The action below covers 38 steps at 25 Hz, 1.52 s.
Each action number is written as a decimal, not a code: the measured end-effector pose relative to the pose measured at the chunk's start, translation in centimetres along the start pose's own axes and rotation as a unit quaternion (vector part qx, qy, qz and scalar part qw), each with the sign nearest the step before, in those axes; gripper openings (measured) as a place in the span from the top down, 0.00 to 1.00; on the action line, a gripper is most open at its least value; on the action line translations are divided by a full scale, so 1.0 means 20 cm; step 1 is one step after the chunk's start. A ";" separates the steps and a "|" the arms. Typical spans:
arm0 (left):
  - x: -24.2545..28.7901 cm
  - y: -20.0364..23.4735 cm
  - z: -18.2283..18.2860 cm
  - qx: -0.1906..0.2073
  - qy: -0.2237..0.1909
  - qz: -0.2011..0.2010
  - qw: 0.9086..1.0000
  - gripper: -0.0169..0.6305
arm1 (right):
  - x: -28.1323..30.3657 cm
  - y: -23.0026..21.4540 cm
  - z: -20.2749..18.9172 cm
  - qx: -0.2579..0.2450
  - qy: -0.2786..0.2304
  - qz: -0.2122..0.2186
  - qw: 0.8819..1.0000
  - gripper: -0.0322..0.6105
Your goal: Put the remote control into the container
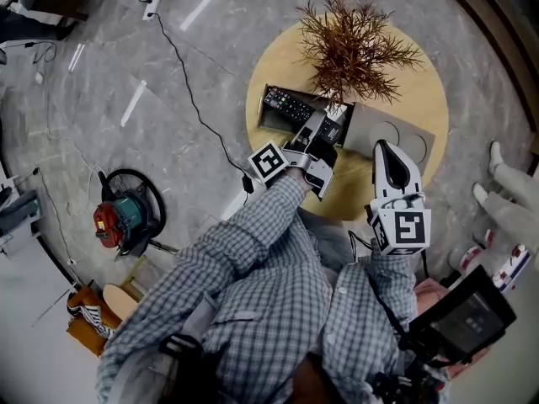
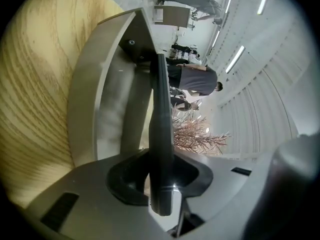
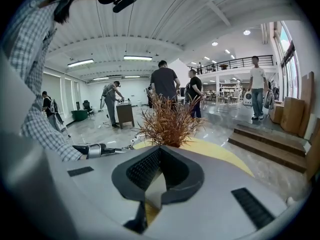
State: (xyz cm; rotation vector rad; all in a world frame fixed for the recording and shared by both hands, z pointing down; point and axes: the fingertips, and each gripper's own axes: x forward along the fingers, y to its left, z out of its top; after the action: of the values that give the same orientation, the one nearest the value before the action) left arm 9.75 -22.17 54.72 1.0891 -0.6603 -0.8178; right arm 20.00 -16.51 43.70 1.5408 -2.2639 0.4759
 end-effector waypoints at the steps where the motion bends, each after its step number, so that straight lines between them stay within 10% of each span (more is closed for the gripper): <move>1: 0.01 0.00 0.00 -0.001 0.000 0.000 1.000 0.80 | 0.02 0.00 -0.03 0.003 0.008 0.007 1.000 0.94; 10: 0.00 0.02 -0.02 -0.047 0.000 -0.012 0.999 0.80 | 0.19 0.17 -0.25 -0.053 0.095 0.111 0.988 0.93; 14: 0.00 0.02 -0.01 -0.057 0.001 -0.016 0.998 0.80 | 0.23 0.25 -0.27 -0.070 0.111 0.164 0.978 0.69; 24: -0.01 0.02 0.03 -0.087 -0.005 -0.026 0.996 0.80 | 0.29 0.35 -0.28 -0.134 0.133 0.233 0.954 0.62; 38: -0.01 0.02 0.03 -0.095 0.002 -0.028 0.995 0.80 | 0.37 0.41 -0.33 -0.206 0.146 0.226 0.941 0.62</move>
State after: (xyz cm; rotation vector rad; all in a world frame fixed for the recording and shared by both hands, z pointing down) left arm 9.29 -22.16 55.26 0.9394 -0.5393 -0.9069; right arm 10.40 -16.68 52.36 0.6972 -2.2830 0.2935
